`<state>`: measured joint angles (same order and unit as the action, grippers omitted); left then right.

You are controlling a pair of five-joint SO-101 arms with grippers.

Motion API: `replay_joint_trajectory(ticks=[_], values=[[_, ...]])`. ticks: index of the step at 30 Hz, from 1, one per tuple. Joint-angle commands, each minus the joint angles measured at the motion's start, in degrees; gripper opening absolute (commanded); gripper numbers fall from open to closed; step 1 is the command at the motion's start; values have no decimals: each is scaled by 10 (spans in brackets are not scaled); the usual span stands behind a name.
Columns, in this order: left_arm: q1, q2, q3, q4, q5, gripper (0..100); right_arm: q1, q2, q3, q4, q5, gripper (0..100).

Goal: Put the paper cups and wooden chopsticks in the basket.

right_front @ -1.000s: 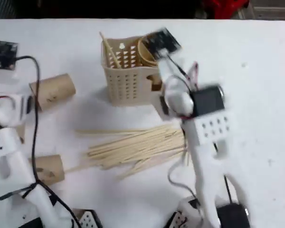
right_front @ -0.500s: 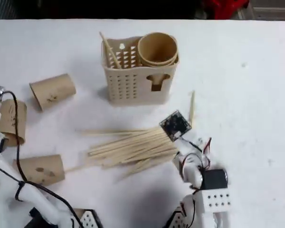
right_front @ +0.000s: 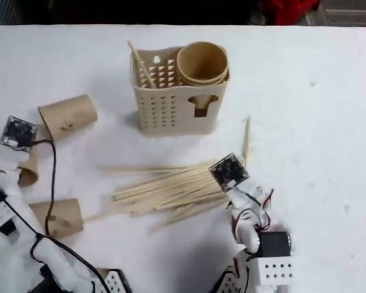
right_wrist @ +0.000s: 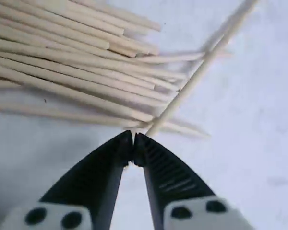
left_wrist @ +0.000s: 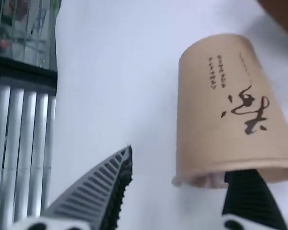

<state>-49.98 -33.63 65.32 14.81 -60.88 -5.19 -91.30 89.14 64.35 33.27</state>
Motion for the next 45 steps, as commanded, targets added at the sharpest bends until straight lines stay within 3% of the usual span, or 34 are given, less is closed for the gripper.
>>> replay_joint_trajectory(ticks=[1, 8, 13, 17, 25, 37, 45], values=[[36, -9, 15, -51, -9, 331, 52, -29, 3, 1, 4, 18], [64, 117, -7, -103, -4, 323, 102, -113, 68, 15, 4, 18], [67, 200, -37, -133, 13, 221, 102, -116, 70, 21, 4, 18], [67, 207, -49, -131, 55, 175, 102, -118, 70, 22, 4, 18], [62, 169, -46, -121, 61, 20, 102, -118, 71, 22, 4, 18], [51, -169, -58, 214, 90, 20, 101, -118, 76, 21, 4, 18], [77, -353, -230, 466, 179, 20, 101, -118, 76, 21, 4, 18]])
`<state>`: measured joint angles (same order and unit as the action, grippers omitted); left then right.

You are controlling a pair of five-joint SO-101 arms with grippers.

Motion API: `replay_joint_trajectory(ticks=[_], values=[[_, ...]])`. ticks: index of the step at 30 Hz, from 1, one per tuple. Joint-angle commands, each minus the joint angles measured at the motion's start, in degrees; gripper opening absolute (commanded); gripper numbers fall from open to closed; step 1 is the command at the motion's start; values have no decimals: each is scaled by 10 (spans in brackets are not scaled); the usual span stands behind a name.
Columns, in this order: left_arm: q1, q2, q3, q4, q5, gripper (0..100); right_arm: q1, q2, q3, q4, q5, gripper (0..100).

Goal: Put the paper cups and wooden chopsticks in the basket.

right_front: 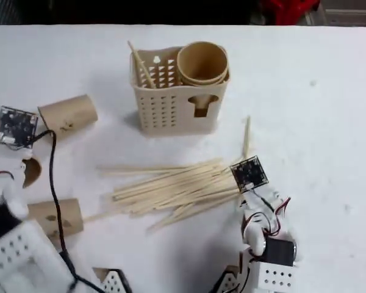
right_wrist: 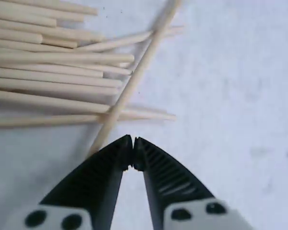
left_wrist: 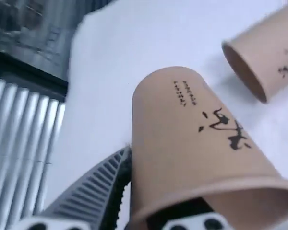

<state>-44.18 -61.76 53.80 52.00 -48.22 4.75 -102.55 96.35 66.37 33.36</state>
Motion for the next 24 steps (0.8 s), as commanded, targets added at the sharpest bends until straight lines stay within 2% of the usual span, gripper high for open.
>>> replay_joint_trajectory(ticks=[1, 5, 8, 13, 17, 20, 24], values=[[31, -75, -149, 120, 68, 20, 1, -6, 4, 1, 4, 18], [111, -64, -300, 233, 140, 20, 1, -6, 4, 1, 4, 18], [196, 1, -412, 297, 213, 20, 1, -6, 4, 1, 4, 18], [361, 213, -615, 367, 313, 20, 1, -6, 4, 1, 4, 18], [481, 418, -818, 434, 350, 20, 1, -6, 4, 0, 4, 18], [555, 566, -1003, 499, 376, 20, 1, -6, 4, 0, 4, 18], [611, 705, -1158, 505, 402, 20, 1, -6, 4, 0, 4, 18]])
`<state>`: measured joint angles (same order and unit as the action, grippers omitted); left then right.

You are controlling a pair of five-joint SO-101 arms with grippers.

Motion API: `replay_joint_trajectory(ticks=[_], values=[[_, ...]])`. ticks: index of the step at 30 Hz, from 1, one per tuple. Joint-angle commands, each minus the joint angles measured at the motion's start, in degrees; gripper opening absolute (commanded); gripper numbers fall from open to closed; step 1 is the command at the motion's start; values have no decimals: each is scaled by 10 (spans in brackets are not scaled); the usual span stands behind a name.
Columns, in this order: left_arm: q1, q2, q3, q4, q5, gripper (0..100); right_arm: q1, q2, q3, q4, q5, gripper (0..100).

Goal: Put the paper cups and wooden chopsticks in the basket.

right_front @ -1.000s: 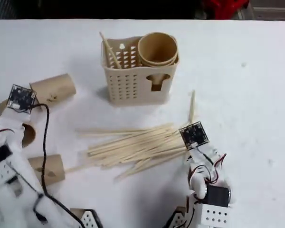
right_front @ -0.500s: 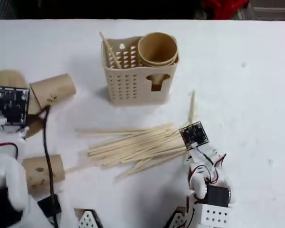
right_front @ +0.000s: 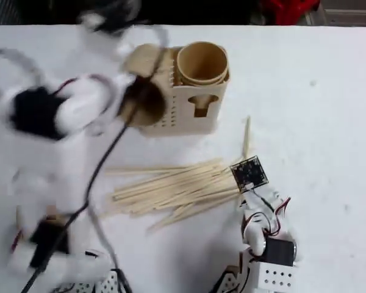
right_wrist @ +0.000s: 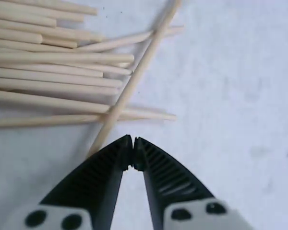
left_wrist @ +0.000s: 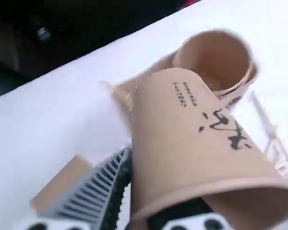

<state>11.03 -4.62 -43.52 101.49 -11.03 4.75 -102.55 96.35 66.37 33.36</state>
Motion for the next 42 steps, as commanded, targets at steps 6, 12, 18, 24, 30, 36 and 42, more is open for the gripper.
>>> replay_joint_trajectory(ticks=[6, 12, 18, 24, 30, 36, 42], values=[[105, 204, -256, 7, 36, 20, 0, -6, 4, 0, 4, 18], [92, 266, -260, -29, 36, 20, 0, -6, 4, 0, 4, 18], [89, 292, -261, -54, 35, 24, -12, -6, 4, 1, 4, 18], [84, 293, -257, -68, 37, 120, -11, -6, 4, 1, 4, 18], [65, 290, -261, -143, 62, 121, -11, -6, 4, 1, 4, 18], [67, 294, -256, -207, 61, 124, -11, -6, 4, 1, 4, 18], [51, 271, -268, -215, 62, 124, -11, -6, 4, 1, 4, 18]])
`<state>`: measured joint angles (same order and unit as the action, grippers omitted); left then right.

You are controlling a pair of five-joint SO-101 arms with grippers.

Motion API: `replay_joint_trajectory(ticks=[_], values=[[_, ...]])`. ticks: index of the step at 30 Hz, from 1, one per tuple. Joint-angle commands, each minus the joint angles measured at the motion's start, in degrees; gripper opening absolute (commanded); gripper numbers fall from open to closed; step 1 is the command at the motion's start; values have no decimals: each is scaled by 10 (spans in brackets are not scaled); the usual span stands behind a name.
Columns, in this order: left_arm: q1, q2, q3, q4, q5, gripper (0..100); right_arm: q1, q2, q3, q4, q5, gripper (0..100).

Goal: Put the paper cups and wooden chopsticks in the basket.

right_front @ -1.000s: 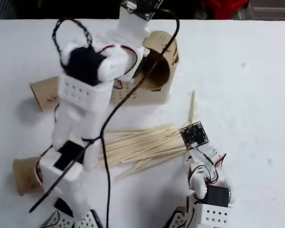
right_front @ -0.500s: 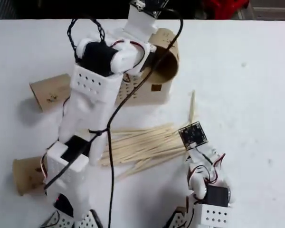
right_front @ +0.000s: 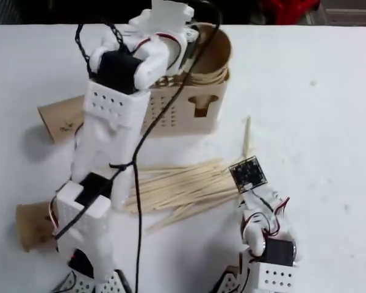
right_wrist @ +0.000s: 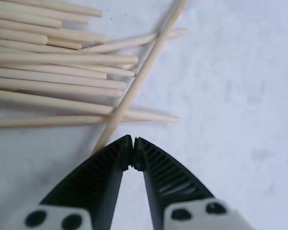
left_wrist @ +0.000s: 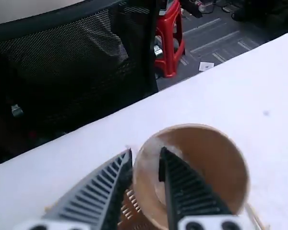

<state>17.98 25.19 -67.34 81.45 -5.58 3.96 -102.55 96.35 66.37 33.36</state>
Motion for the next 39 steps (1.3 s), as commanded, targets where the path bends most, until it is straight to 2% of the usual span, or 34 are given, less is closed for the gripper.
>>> replay_joint_trajectory(ticks=[1, 5, 11, 12, 15, 18, 23, 27, 32, 36, 39], values=[[-23, -35, -31, -15, 8, 124, -3, -6, 4, 1, 4, 18], [-49, -58, -34, 7, 10, 124, -3, -6, 4, 1, 4, 18], [-126, -122, -35, 207, 5, 124, -3, -6, 4, 1, 4, 18], [-145, -140, -22, 220, -1, 124, -3, -6, 4, 1, 4, 18], [-233, -224, 69, 212, -72, 124, -3, -5, 4, 2, 4, 18], [-313, -332, 202, 212, -114, 133, -3, -5, 4, 0, 4, 18], [-408, -531, 521, 210, -241, 234, -3, -5, 4, 1, 4, 18], [-480, -658, 778, 193, -331, 248, -3, -5, 4, 1, 4, 18], [-582, -743, 964, 96, -346, 276, -3, -5, 4, 1, 4, 18], [-637, -749, 1046, 62, -348, 338, -3, -5, 4, 1, 4, 18], [-676, -749, 1080, 2, -346, 347, -3, -5, 4, 2, 4, 18]])
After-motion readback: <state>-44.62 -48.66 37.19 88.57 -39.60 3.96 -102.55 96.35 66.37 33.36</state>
